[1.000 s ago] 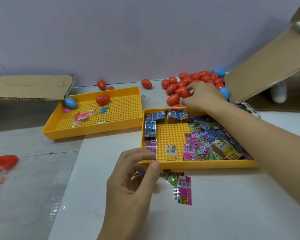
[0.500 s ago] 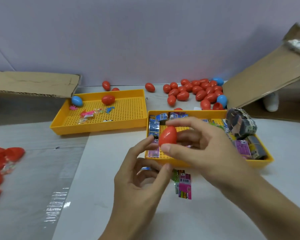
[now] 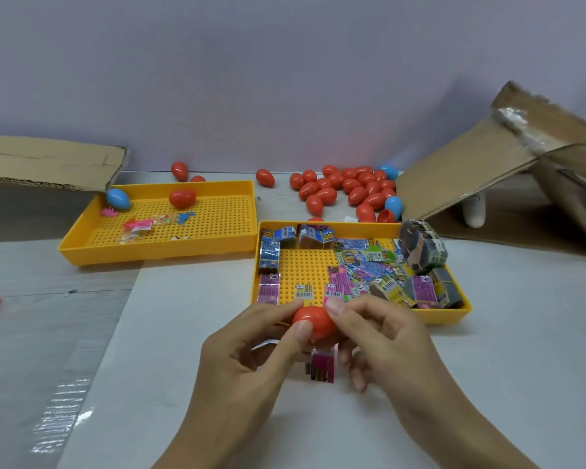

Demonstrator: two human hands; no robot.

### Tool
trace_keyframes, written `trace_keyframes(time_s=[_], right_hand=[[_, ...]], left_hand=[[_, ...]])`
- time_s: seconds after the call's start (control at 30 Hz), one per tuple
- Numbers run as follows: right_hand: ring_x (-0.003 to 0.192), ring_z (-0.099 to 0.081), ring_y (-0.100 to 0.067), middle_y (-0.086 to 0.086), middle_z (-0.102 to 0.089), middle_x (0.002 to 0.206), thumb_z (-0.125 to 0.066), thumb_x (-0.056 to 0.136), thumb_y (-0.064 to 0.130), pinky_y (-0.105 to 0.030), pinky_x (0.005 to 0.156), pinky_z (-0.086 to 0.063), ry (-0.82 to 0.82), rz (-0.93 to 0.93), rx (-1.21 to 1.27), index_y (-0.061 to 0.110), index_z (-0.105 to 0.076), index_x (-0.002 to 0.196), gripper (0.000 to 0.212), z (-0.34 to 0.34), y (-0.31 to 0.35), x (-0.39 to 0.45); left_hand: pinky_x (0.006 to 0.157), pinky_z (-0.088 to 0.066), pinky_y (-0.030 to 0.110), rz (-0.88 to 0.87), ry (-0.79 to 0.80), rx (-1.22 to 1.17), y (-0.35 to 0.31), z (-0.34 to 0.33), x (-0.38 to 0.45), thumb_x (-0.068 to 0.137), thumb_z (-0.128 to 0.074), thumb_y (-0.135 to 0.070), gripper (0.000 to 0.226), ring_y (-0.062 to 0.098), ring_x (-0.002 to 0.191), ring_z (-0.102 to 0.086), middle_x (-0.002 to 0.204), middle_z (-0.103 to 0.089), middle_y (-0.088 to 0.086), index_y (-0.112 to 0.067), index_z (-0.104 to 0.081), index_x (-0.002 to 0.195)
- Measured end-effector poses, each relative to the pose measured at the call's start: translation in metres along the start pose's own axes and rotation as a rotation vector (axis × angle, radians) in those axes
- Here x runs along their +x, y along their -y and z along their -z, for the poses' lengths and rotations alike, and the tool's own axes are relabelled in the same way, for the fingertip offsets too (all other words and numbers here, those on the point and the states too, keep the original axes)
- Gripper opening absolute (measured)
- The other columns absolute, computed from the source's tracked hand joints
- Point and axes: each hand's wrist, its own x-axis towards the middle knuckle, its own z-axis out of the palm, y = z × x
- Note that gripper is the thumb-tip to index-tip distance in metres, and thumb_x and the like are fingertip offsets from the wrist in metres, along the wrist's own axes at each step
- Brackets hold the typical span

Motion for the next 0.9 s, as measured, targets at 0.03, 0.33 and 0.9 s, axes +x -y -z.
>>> trace_keyframes(time_s=[0.03, 0.33, 0.9], right_hand=[[0.05, -0.047, -0.03, -0.017, -0.063, 0.059, -0.071, 0.072, 0.049, -0.025, 0.038, -0.04, 0.01, -0.015, 0.005, 0.016, -0.071, 0.072, 0.032, -0.0001, -0.0006, -0.0002], [0.047, -0.053, -0.017, -0.018, -0.07, 0.066, -0.071, 0.077, 0.038, -0.021, 0.036, -0.04, 0.093, -0.041, 0.087, 0.017, -0.069, 0.07, 0.023, 0.0046, 0.0019, 0.0007], [0.046, -0.055, -0.015, -0.018, -0.07, 0.065, -0.072, 0.077, 0.038, -0.022, 0.036, -0.042, 0.108, -0.032, 0.102, 0.019, -0.068, 0.066, 0.022, 0.0051, 0.0013, 0.0013]], left_hand=[[0.063, -0.059, 0.021, 0.023, -0.003, -0.021, 0.0006, -0.0001, 0.0, 0.076, -0.077, -0.025, 0.025, 0.025, 0.073, -0.073, 0.092, -0.073, 0.001, -0.032, -0.078, 0.1], [0.058, -0.059, 0.026, 0.13, 0.007, -0.085, 0.0013, -0.0037, 0.0014, 0.063, -0.074, -0.031, 0.026, 0.026, 0.064, -0.073, 0.081, -0.075, 0.01, -0.025, -0.082, 0.087], [0.056, -0.06, 0.032, 0.182, 0.002, -0.081, -0.0006, -0.0037, 0.0015, 0.071, -0.079, -0.03, 0.015, 0.026, 0.056, -0.07, 0.066, -0.071, 0.014, -0.028, -0.08, 0.086]])
